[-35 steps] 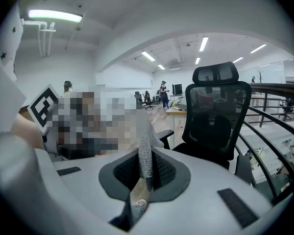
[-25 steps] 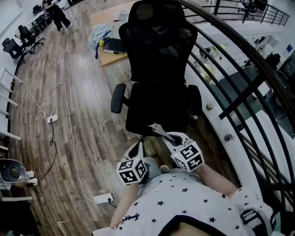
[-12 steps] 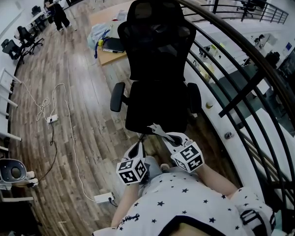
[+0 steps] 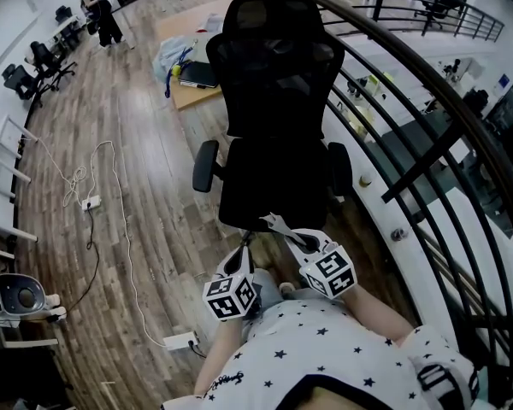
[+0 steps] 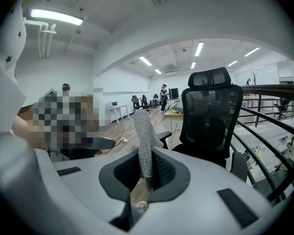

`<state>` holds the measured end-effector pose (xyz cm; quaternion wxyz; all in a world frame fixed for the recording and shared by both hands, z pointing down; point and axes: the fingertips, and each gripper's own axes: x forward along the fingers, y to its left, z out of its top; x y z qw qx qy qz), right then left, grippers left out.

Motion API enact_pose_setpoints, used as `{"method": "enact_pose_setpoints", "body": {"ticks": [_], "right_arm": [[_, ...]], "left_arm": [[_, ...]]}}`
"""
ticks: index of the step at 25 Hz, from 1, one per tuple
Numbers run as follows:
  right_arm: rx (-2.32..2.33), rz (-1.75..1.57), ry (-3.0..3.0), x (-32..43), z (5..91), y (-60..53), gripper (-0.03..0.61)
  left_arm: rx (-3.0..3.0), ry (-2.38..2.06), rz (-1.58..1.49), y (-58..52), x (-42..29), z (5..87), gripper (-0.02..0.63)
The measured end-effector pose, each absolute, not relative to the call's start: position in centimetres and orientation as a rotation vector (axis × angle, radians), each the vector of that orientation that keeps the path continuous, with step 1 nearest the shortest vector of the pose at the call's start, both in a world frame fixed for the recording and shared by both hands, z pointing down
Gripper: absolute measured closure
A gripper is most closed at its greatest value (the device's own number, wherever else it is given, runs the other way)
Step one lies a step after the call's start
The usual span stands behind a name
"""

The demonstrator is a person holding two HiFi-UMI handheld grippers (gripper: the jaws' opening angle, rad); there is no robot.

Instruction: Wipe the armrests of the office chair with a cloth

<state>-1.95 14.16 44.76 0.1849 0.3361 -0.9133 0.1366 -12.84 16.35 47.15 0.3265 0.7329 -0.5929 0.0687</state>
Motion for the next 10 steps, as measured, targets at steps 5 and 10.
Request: {"method": "enact_pose_setpoints", "body": {"ticks": [5, 10], "right_arm": [[0.953, 0.382, -2.573, -1.88, 44.85, 13.85, 0.554], [0.946, 0.38, -2.57, -2.04, 44.96, 13.43, 0.554]], "left_arm": [[1.918, -1.554, 0.181, 16.21, -12.98, 47.22, 0.606], [1.912, -1.551, 0.181, 15.8, -13.01, 47.36, 0.606]]}}
